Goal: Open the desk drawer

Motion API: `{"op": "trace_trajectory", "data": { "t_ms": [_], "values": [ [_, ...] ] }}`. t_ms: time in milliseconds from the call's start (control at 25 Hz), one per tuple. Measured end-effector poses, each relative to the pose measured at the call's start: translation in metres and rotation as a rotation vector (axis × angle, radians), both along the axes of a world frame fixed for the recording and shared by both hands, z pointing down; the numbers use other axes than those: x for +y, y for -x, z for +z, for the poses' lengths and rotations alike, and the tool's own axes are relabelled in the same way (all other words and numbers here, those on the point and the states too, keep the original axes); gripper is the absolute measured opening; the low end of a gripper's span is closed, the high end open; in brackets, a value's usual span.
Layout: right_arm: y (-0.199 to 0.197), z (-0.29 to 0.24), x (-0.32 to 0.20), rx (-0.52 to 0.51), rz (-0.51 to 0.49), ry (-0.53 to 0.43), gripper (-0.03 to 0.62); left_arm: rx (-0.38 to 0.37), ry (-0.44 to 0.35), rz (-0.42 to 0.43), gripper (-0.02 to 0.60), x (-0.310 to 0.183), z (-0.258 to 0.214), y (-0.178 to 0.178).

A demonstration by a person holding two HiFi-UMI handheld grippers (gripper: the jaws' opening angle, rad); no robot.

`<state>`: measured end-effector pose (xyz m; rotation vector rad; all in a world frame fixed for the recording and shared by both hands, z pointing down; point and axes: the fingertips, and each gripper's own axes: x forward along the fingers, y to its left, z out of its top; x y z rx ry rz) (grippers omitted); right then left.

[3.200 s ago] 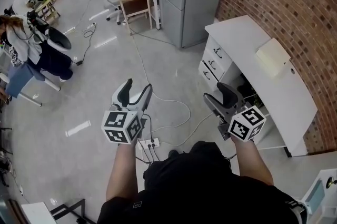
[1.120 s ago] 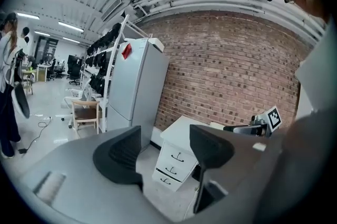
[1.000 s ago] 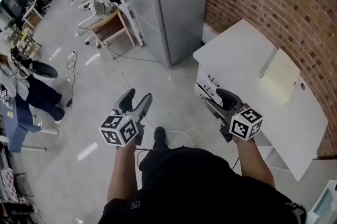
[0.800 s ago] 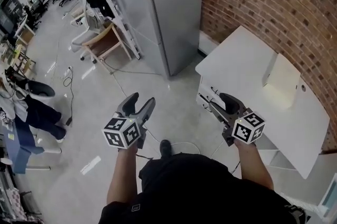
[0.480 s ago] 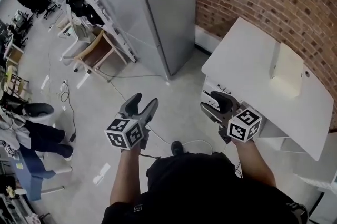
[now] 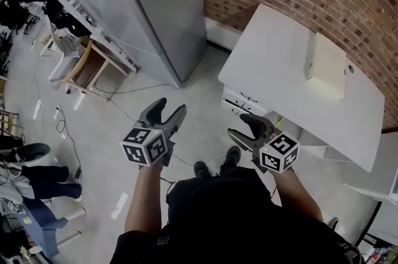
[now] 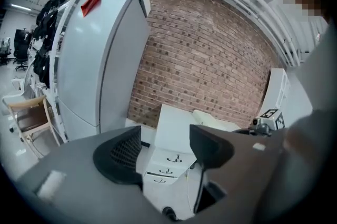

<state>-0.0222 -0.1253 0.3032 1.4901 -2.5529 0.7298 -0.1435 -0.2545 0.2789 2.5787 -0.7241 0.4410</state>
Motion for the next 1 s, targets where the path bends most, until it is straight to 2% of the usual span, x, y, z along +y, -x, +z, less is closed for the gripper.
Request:
{"op": "trace_trajectory", "data": {
  "t_ms": [120, 200, 280, 400, 520, 680, 840, 1000],
  "values": [
    [-0.013, 0.011, -0.001, -0.004, -0.030, 0.017, 0.256, 0.012, 0.031, 0.005, 0.291, -0.006, -0.002, -0.028],
    [-0.027, 0.022, -0.004, -0.005, -0.026, 0.040, 0.256, -0.018, 0.022, 0.034, 0.291, -0.009, -0.002, -0.044],
    [-0.035, 0.030, -0.006, -0.009, -0.013, 0.054, 0.256, -0.043, 0.003, 0.054, 0.291, -0.014, 0.000, -0.052],
    [-0.037, 0.037, -0.009, -0.002, 0.017, 0.076, 0.256, -0.035, 0.033, 0.080, 0.291, -0.020, 0.011, -0.058],
    [-0.037, 0.043, -0.016, 0.029, 0.073, 0.099, 0.256, -0.040, 0.068, 0.162, 0.291, -0.020, 0.029, -0.068],
    [-0.034, 0.044, -0.030, 0.038, 0.192, 0.108, 0.256, -0.023, 0.066, 0.289, 0.291, -0.020, 0.036, -0.081],
    [-0.014, 0.043, -0.040, 0.047, 0.277, 0.119, 0.255, -0.015, 0.076, 0.399, 0.291, -0.020, 0.047, -0.077],
    [0.006, 0.049, -0.046, 0.043, 0.327, 0.144, 0.249, -0.049, 0.116, 0.446, 0.285, -0.031, 0.067, -0.069]
  ]
}}
